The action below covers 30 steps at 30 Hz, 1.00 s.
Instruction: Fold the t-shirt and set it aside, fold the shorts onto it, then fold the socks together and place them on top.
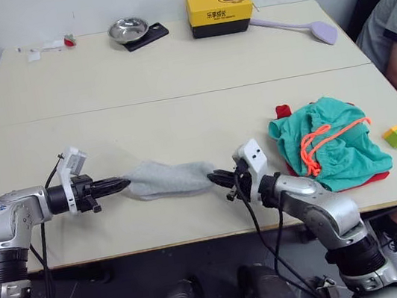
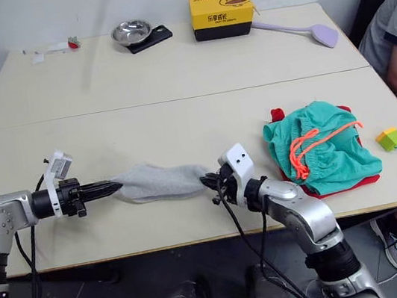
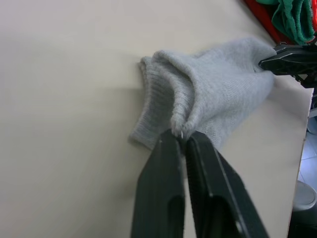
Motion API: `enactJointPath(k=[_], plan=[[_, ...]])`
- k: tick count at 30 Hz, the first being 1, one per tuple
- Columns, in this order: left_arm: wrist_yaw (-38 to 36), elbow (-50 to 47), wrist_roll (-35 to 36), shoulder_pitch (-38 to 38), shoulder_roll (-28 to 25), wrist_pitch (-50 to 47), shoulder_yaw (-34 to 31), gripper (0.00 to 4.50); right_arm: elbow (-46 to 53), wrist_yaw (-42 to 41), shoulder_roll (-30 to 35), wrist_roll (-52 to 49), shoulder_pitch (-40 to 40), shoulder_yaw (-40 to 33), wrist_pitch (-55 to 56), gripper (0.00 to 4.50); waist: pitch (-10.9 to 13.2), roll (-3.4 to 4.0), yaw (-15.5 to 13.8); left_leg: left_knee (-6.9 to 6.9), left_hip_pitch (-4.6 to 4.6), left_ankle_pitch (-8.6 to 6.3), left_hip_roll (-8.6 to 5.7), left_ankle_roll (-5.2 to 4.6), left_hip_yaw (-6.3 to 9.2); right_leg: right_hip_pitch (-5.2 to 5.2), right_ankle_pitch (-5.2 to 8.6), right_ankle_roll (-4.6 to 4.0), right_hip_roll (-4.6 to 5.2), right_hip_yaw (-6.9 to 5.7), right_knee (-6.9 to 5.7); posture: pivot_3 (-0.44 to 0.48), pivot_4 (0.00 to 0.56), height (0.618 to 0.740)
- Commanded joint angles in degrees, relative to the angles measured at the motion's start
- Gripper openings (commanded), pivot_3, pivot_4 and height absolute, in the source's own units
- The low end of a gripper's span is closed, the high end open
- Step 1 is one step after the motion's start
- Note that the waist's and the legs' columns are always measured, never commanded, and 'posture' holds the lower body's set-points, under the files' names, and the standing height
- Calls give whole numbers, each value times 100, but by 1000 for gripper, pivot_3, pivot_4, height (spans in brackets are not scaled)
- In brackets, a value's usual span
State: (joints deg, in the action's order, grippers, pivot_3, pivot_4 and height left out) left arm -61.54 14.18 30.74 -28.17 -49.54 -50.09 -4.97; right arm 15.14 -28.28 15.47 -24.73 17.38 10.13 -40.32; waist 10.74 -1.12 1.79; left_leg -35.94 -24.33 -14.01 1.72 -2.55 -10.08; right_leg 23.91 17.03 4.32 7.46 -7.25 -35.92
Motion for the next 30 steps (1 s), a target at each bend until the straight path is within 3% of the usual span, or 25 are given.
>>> enactJointPath(k=[1, 5, 8, 11, 14, 15, 17, 22, 27, 30], plan=[[91, -161, -42, 171, -57, -41, -118, 1354, 98, -84, 60, 63, -16, -137, 283, 678, 0, 0, 2, 0, 0, 0, 0, 0, 0, -1, 0, 0, 0, 0, 1, 0, 150, 740], [91, -272, -10, 382, -191, -66, -264, 2600, 226, -191, 243, 61, -44, -316, 373, 2029, 0, 0, -3, 0, 0, 0, 0, 0, 0, 0, 0, 0, 0, 0, 0, 0, 150, 740], [113, -355, -72, 507, -179, 502, -568, 3615, 429, -434, 415, -107, -29, -494, 485, 3134, 0, 0, -4, 0, 0, 0, 0, 0, 2, 0, 0, 0, 2, 0, 2, 0, 150, 740], [-155, -668, 111, 547, -46, 1188, -876, 3615, 602, -766, 434, -465, 165, -648, 520, 3134, 0, 0, 0, 2, 0, -1, 1, 1, 3, 1, 0, 0, 3, 1, 3, 0, 150, 740], [-366, -1059, 289, 529, 171, 1477, -847, 3656, 589, -891, 347, -525, 407, -479, 475, 2418, 0, 0, 2, 4, 1, -1, 2, 2, 3, 1, 0, 0, 3, 2, 4, 0, 150, 740], [-346, -1160, 106, 491, 411, 1886, -609, 3474, 377, -864, 215, -235, 562, -113, 600, 2006, 0, 0, -5, 4, 1, -1, 2, 2, 3, 1, 0, 0, 4, 2, 4, 0, 150, 740], [-252, -1210, -271, 460, 755, 2457, -186, 3049, -29, -824, 76, 360, 791, 538, 866, 1685, 0, 0, -3, 3, 3, -1, -1, 1, 2, -4, 0, 0, 4, 2, 5, 0, 150, 740], [121, -763, -983, 465, 1457, 3373, 379, 1542, -1023, -549, -264, 1234, 975, 1146, 1412, 41, -1, -1, -5, -4, 4, 1, -1, -3, -3, -8, 0, 0, -1, -2, -3, 0, 150, 740], [624, -102, -1561, 482, 1740, 3910, 596, 18, -1514, -489, -281, 1679, 915, 1205, 1717, 0, -1, -1, -3, -13, 3, 16, -2, -36, -6, -10, -1, 1, -1, -7, -5, 0, 150, 740], [812, 45, -1679, 544, 1806, 3976, 558, 18, -1443, -519, -188, 1660, 807, 1005, 1713, 0, -2, -2, -4, -15, 11, 8, 0, -21, 0, -21, -1, 1, 1, -11, -7, 0, 150, 740]])
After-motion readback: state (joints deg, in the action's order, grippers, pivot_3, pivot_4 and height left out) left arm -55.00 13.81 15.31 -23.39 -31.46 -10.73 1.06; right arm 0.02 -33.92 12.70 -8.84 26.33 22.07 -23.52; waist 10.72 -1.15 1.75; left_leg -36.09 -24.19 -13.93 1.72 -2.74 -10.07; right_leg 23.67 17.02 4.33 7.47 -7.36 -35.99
